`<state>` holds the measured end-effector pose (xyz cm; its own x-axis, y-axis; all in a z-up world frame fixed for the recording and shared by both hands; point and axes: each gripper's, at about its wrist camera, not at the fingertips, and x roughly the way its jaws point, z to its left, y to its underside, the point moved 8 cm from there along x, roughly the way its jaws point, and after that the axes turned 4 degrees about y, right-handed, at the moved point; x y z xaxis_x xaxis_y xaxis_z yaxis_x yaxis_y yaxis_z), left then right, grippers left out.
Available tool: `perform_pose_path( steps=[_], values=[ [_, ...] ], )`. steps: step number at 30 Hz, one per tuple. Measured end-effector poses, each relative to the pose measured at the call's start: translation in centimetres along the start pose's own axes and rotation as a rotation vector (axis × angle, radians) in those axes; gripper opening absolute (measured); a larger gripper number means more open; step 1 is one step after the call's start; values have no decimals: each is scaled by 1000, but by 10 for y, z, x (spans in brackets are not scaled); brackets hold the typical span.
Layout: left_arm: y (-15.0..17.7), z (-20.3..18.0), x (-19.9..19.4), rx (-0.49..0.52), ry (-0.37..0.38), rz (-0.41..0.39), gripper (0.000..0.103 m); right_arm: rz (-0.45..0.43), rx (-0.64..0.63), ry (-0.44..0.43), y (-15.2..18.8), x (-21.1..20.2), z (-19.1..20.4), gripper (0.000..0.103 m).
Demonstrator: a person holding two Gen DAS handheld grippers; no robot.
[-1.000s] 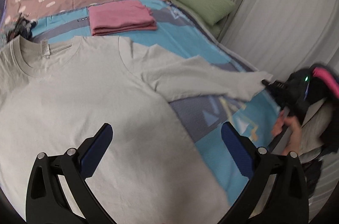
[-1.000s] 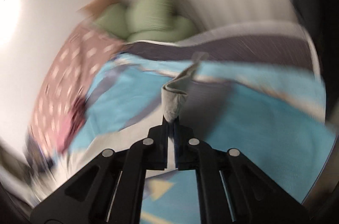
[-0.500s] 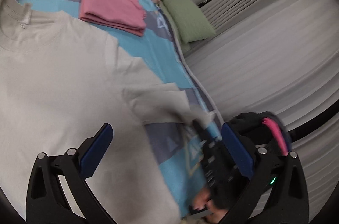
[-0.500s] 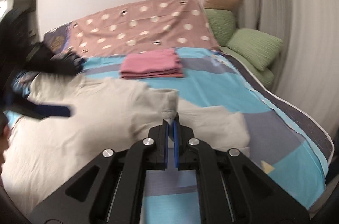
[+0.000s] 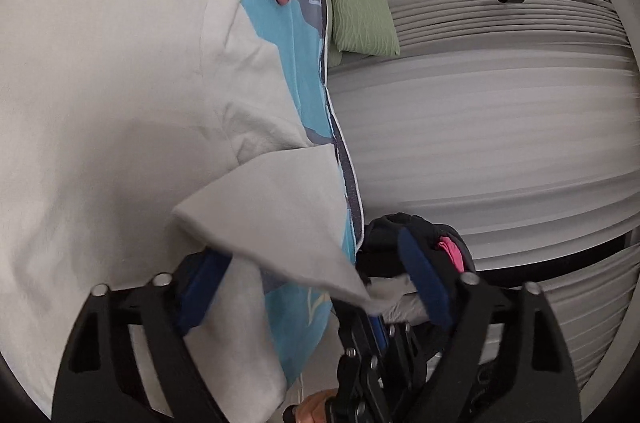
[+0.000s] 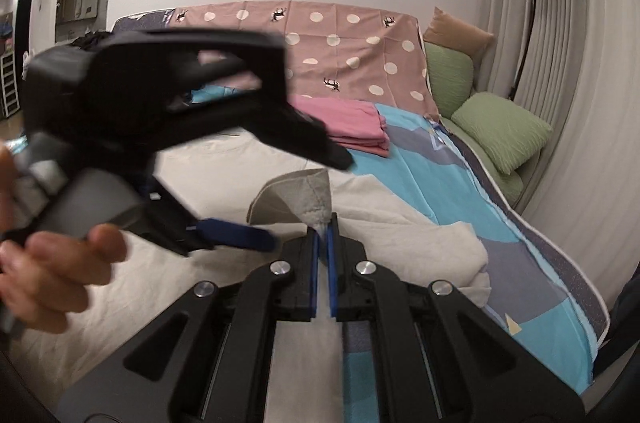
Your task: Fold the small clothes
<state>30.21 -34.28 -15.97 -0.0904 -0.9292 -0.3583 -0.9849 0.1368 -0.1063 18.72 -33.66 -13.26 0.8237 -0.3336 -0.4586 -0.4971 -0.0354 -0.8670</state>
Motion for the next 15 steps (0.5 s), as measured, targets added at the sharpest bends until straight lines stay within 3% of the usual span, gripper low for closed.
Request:
perform_pose_path(
  steps=[1,3,7,15],
  values=[
    [0,0,2,-11,19,-4,68,-2,-17,7,1,-2,3,4],
    [-1,2,-1,-29,28,-39,37,-4,-34,15,4,-6,8,4],
    [-4,4,-8,8,-17,-64,6,-7,-55,19,5,-10,17,4],
    [-10,-21,-36,123,-37,-129,2,-71,-109,23,-12,-24,32,5]
  ],
)
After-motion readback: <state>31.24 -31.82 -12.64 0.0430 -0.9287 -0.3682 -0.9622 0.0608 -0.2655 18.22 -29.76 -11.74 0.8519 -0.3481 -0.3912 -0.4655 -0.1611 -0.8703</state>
